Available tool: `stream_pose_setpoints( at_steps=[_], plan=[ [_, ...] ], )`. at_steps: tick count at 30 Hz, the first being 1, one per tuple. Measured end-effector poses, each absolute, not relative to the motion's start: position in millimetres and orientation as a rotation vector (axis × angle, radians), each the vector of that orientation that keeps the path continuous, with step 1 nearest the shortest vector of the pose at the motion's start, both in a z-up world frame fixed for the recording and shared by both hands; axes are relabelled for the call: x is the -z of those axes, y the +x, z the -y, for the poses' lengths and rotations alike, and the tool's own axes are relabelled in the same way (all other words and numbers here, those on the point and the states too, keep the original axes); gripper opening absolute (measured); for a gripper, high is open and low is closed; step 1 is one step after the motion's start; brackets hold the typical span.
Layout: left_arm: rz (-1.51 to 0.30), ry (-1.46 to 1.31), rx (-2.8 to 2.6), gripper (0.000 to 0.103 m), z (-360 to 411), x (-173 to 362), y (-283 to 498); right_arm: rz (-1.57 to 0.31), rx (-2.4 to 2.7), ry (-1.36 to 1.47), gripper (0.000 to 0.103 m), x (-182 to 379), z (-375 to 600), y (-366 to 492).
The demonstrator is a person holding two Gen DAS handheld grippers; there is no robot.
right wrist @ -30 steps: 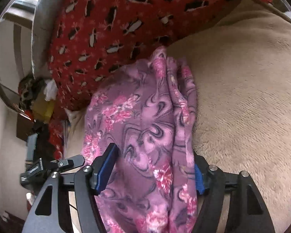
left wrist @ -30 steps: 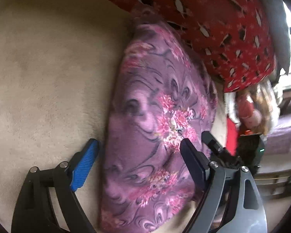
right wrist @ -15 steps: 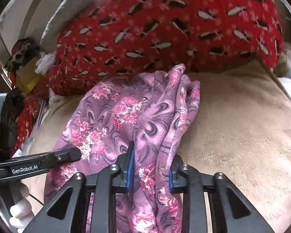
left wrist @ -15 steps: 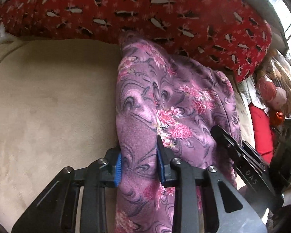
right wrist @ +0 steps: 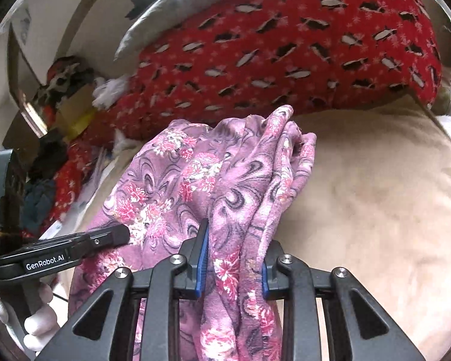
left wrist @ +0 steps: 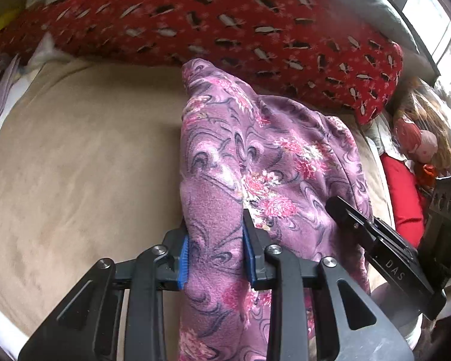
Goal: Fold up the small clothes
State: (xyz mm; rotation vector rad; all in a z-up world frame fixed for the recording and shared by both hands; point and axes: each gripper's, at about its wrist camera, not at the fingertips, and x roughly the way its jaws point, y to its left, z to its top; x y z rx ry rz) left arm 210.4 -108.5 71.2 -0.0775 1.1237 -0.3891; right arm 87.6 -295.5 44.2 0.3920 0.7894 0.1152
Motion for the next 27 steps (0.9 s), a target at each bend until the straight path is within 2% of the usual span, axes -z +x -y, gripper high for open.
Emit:
stream_pose_setpoints(
  at_steps=[5,8,9,13,19,23,24,25,26,27],
  plan=[
    [-1.287,-0.147,0.346,0.028,70.8,-21.5,194.4,-0.914,-0.148,0.447,0.027,-3.7,270.6,70.6],
    [-1.373,-0.201,0.331,0.040,52.9,8.1,190.2,-1.020,-0.120,0.500,0.032,28.8,270.8,64.4],
    [-1.377,-0.230,0.340,0.043,47.5,7.9,189.5,-1.010,-0.125,0.533,0.033,28.5,275.3,61.2],
    [-1.324,-0.298,0.362,0.041,36.5,-9.8,195.0,-0.923,-0.053,0.580,0.036,2.6,303.5,57.0],
    [-1.211,-0.253,0.393,0.041,68.0,-37.0,222.1,-0.755,-0.128,0.537,0.036,-28.7,297.3,86.6],
    [-1.211,-0.138,0.329,0.047,98.1,-18.2,249.5,-0.792,-0.095,0.446,0.029,-8.9,285.9,119.3],
    [-1.217,-0.112,0.305,0.049,101.1,-10.0,254.6,-0.832,-0.046,0.421,0.025,4.6,288.1,129.2],
    [-1.232,-0.074,0.283,0.059,106.8,1.7,260.6,-0.898,-0.008,0.394,0.020,21.9,290.4,139.2],
    [-1.251,-0.063,0.272,0.066,104.1,11.1,266.0,-0.938,0.006,0.387,0.005,34.4,293.7,142.1],
    [-1.264,-0.082,0.270,0.071,99.3,16.7,266.2,-0.910,-0.012,0.402,0.003,38.8,297.7,141.1]
  ],
)
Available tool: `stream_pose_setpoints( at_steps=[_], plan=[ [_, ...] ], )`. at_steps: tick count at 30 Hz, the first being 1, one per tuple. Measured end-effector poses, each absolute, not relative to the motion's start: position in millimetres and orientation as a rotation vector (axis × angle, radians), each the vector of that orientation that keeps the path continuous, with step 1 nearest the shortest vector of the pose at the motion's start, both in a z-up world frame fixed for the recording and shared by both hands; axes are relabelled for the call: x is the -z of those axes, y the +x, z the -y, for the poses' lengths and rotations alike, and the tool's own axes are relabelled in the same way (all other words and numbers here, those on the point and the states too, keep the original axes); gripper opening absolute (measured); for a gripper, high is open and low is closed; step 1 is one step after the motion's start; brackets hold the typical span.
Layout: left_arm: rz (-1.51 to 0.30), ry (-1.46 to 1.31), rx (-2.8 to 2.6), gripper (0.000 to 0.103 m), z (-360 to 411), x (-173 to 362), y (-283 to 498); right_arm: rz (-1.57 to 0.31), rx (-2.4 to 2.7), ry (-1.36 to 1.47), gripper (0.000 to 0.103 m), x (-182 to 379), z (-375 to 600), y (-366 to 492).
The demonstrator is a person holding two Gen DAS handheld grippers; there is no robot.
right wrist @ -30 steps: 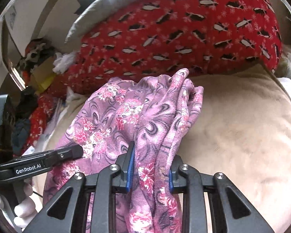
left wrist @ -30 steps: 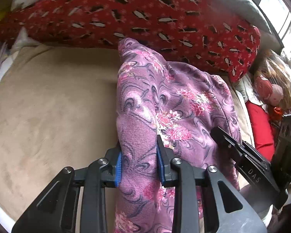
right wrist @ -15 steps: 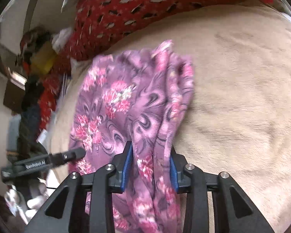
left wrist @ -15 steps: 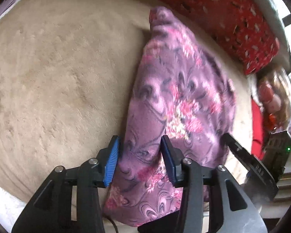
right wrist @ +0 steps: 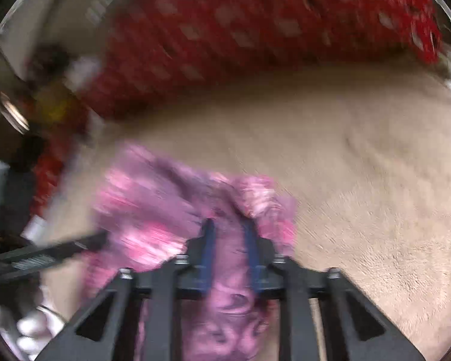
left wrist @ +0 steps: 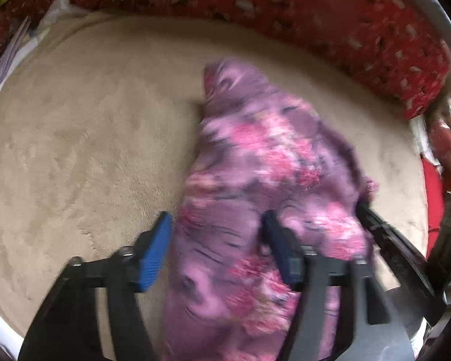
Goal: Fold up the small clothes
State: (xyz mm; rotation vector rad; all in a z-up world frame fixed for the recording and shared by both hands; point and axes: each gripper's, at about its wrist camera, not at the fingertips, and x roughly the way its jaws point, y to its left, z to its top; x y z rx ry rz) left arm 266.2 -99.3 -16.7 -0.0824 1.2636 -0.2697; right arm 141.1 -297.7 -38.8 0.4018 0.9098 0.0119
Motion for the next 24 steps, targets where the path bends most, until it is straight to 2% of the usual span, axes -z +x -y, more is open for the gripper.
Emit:
stream_pose_setpoints(
  at_steps=[4,5,8,11,13,14,19,22,24],
  plan=[
    [-1.293,-0.183,0.312,0.070,69.8,9.8,262.7,-0.905,-0.047,0.473,0.004,21.2,308.2,128.1],
    [-1.281,-0.181,0.321,0.070,64.0,5.2,257.4,-0.895,-0.068,0.468,0.013,12.9,308.4,120.9],
    [-1.209,-0.126,0.333,0.070,46.9,-6.5,223.7,-0.885,-0.198,0.443,0.018,-4.8,299.4,88.7],
    [-1.253,-0.072,0.320,0.071,48.6,13.0,199.0,-0.931,-0.220,0.377,0.039,7.2,284.3,66.7],
    [-1.281,-0.065,0.324,0.073,51.4,19.4,193.0,-1.063,-0.111,0.235,0.040,33.8,272.0,64.6],
    [-1.277,-0.066,0.324,0.073,50.5,15.4,189.0,-1.045,-0.099,0.247,0.043,32.5,270.9,60.9],
    [-1.227,0.037,0.330,0.072,52.7,4.3,155.3,-0.951,-0.136,0.304,0.043,3.6,263.5,24.8],
    [-1.301,0.068,0.309,0.075,55.0,31.4,140.0,-1.081,-0.042,0.188,0.044,33.4,255.3,20.9],
    [-1.267,0.079,0.303,0.075,53.1,27.6,129.9,-1.096,0.000,0.188,0.044,38.7,258.2,14.5]
  ],
)
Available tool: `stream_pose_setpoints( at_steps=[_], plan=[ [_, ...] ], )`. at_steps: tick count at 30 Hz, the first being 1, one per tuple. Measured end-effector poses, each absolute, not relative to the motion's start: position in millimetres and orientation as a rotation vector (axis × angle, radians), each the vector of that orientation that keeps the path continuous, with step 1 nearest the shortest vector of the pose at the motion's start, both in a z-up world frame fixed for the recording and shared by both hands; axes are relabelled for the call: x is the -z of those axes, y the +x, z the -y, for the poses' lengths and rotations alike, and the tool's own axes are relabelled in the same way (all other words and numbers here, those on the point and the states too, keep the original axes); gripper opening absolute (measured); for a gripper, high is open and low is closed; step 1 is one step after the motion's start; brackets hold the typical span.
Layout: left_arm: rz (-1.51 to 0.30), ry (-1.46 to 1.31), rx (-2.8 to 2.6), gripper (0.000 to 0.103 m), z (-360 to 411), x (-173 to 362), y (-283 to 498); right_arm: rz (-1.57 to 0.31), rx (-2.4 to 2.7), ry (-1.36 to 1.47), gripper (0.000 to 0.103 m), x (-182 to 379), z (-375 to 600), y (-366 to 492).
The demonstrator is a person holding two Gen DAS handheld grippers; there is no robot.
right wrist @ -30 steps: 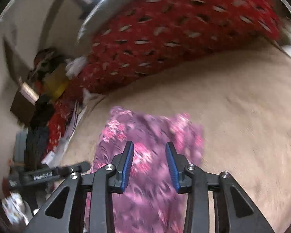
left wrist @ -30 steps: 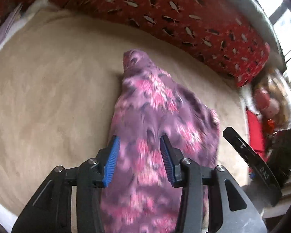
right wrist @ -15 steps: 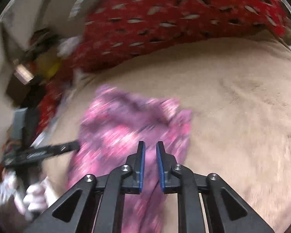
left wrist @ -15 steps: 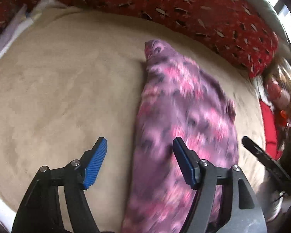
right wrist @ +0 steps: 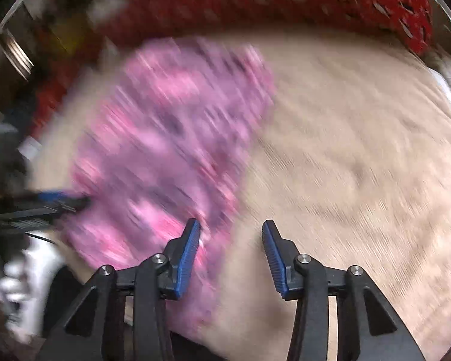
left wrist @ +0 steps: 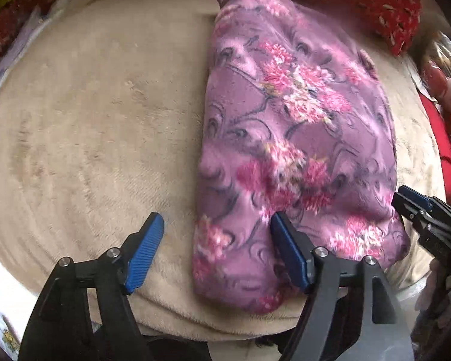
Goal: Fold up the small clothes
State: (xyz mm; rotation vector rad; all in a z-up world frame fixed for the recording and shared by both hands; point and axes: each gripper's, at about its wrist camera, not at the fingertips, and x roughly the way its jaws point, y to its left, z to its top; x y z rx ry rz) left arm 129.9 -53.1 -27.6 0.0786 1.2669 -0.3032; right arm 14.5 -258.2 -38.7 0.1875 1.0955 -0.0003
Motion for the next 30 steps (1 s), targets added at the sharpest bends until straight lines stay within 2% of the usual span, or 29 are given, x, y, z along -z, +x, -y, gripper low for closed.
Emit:
stream_pose_setpoints(
  at_steps=[5,10,16,18,20,23,30],
  plan=[
    [-1.223,0.120,0.294,0.074,49.3,14.6,110.7,-1.009,-0.020,0.272,0.048,12.8,260.3,-5.4],
    [-1.249,0.100,0.279,0.075,43.4,21.3,105.5,-1.131,0.004,0.132,0.050,45.7,240.9,-7.7],
    [-1.259,0.085,0.280,0.075,28.8,22.3,93.8,-1.107,0.033,0.076,0.053,31.8,223.8,-12.2],
    [-1.263,0.082,0.278,0.076,29.1,23.3,93.3,-1.128,0.082,0.065,0.070,41.7,224.7,-11.3],
    [-1.268,0.084,0.272,0.080,26.2,23.9,91.6,-1.131,0.104,0.126,0.080,49.0,233.6,-14.1],
    [-1.263,0.081,0.274,0.080,18.2,22.5,88.0,-1.131,0.103,0.237,0.082,49.5,247.8,-21.1],
    [-1.171,0.158,0.253,0.080,10.2,1.4,57.0,-1.181,0.171,0.245,0.085,35.0,246.9,-36.2]
  ],
)
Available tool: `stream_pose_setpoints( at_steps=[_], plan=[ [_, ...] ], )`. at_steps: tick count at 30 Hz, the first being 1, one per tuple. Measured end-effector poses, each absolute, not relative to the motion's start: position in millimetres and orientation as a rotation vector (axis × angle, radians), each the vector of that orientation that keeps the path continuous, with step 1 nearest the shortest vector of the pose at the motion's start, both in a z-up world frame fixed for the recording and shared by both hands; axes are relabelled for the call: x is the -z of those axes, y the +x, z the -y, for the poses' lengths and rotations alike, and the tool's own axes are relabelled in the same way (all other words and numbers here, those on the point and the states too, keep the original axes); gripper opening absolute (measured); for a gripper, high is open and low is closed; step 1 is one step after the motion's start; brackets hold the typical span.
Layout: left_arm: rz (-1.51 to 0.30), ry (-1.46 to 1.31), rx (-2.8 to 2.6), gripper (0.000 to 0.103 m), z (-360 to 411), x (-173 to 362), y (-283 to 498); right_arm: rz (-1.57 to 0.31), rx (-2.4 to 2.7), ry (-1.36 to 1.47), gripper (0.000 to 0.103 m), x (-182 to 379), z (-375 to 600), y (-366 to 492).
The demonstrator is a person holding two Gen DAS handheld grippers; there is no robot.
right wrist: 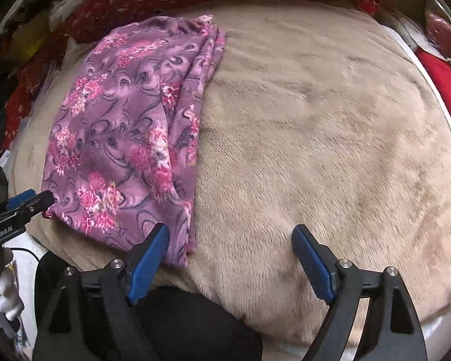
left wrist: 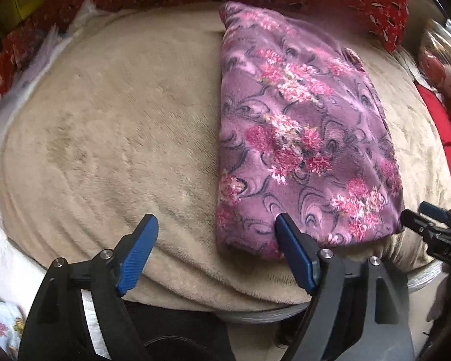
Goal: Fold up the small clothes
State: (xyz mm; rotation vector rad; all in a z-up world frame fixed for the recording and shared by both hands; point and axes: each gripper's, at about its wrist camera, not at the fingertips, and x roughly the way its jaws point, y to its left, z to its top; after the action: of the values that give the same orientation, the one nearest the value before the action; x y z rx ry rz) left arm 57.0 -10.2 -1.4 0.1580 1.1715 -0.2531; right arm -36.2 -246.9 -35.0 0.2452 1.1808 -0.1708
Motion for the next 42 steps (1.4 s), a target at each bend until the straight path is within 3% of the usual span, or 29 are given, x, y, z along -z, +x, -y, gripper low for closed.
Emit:
stream_pose_setpoints(
  at_steps=[7,17,42],
  plan=[
    [-1.020,0.291,0.154,0.080,0.9,-19.8,21.6,-1.037,0.224,0.078,0.085,1.4,215.7,-74.1],
    [-1.064,0.282,0.171,0.080,-15.1,-14.4,9.3,-0.887,0.251,-0.020,0.086,-34.6,201.4,-110.4],
    [-1.059,0.290,0.262,0.080,1.9,-27.0,-20.7,-0.861,0.237,0.005,0.086,-41.6,191.6,-106.6]
  ],
)
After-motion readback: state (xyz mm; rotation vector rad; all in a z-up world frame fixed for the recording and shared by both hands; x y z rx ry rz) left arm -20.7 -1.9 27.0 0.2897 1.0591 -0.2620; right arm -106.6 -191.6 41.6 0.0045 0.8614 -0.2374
